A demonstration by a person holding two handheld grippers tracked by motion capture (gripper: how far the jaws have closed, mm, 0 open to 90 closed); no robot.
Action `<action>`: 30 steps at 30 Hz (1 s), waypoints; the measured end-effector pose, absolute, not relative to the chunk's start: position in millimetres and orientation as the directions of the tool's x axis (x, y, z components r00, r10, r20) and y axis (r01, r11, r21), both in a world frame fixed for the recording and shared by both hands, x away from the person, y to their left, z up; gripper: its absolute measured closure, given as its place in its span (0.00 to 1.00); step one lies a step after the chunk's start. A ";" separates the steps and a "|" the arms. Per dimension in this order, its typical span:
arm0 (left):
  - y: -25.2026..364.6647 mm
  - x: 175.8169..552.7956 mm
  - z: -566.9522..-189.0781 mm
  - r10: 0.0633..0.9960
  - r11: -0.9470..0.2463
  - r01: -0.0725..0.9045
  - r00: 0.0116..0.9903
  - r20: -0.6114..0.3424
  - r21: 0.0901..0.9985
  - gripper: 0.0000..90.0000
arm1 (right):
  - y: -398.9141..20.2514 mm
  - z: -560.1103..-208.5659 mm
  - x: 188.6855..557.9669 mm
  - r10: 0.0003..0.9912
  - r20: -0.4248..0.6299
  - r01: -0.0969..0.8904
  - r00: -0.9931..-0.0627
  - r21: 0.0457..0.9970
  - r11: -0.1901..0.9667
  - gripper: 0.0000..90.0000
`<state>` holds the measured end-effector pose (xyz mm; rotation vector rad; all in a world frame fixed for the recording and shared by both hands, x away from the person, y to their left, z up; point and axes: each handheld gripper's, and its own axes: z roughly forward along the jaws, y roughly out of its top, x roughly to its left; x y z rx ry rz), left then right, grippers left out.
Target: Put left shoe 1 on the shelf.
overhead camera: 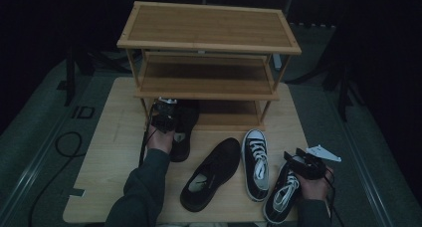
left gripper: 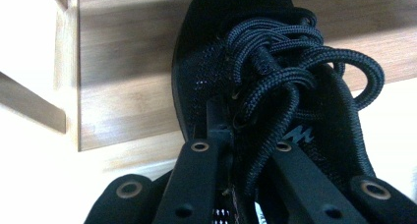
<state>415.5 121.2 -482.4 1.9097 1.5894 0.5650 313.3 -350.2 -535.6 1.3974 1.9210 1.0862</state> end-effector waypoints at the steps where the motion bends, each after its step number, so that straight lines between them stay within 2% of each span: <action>1: 121.0 415.8 -483.3 0.979 -0.123 0.727 0.199 -0.036 0.675 0.98 | -350.2 -535.6 313.3 0.943 0.044 0.524 -0.330 0.840 0.143 0.48; 5: 122.0 414.8 -485.6 0.975 -0.146 0.714 0.220 -0.021 0.684 0.93 | -350.2 -535.7 313.4 0.943 0.046 0.524 -0.330 0.840 0.143 0.48; 12: 130.6 412.6 -484.4 0.968 -0.135 0.704 0.244 -0.059 0.697 0.70 | -350.3 -535.6 313.5 0.943 0.046 0.525 -0.331 0.839 0.143 0.48; 18: 137.1 395.5 -472.1 0.955 -0.122 0.675 0.280 -0.099 0.727 0.64 | -350.3 -535.7 313.4 0.942 0.046 0.524 -0.331 0.840 0.143 0.48; 21: 140.1 383.9 -462.7 0.946 -0.139 0.653 0.309 -0.094 0.744 0.64 | -350.3 -535.7 313.5 0.942 0.047 0.525 -0.331 0.839 0.143 0.48; 28: 147.7 354.9 -442.3 0.914 -0.189 0.615 0.396 -0.093 0.766 0.78 | -350.5 -535.8 313.4 0.942 0.048 0.524 -0.331 0.840 0.142 0.48; 30: 147.6 347.2 -440.1 0.902 -0.214 0.608 0.424 -0.084 0.765 0.86 | -350.4 -535.8 313.4 0.943 0.049 0.525 -0.331 0.840 0.141 0.48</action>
